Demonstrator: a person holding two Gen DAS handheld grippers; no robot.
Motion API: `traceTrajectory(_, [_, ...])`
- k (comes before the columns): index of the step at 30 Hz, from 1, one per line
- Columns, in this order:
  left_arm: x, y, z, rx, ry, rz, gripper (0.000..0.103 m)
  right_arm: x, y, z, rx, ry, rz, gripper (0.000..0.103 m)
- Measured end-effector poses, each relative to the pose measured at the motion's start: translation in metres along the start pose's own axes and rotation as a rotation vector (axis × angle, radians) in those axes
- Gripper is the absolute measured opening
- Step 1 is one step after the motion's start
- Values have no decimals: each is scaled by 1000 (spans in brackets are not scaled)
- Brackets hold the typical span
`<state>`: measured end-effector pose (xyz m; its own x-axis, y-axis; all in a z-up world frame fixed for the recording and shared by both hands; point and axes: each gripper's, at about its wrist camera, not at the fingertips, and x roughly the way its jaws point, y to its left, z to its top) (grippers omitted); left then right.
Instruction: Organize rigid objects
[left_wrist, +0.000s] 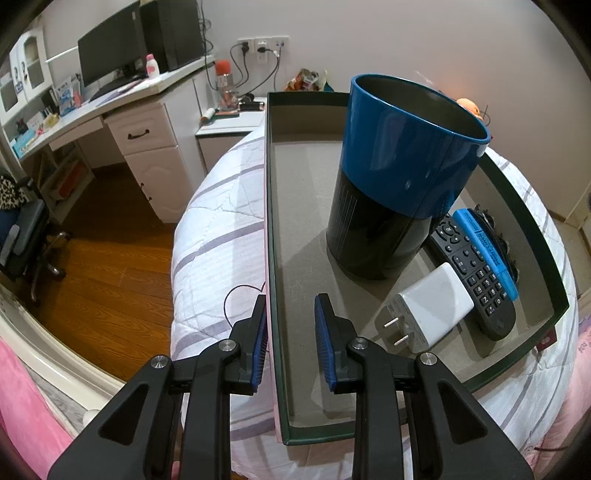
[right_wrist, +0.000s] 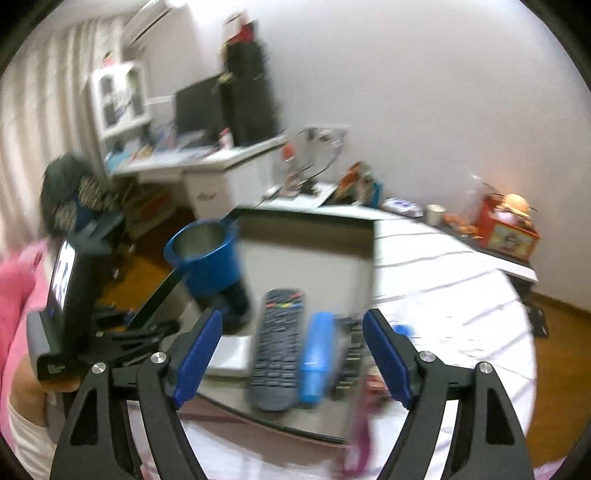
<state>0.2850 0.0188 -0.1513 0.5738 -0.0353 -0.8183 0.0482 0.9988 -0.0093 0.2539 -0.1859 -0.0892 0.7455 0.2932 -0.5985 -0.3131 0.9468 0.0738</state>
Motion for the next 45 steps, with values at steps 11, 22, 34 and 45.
traceTrajectory(11, [0, 0, -3, -1, 1, 9, 25, -22, -94, -25, 245, -8, -194, 103])
traceTrajectory(22, [-2, 1, -5, -2, -3, 8, 25, 24, -116, -34, 229, 125, -179, 103])
traceTrajectory(34, [3, 7, -3, 9, 5, 17, 34, 84, -116, -28, 124, 255, -65, 103])
traceTrajectory(45, [5, 1, -1, 21, 13, 31, 30, 103, -137, -23, 148, 269, -60, 103])
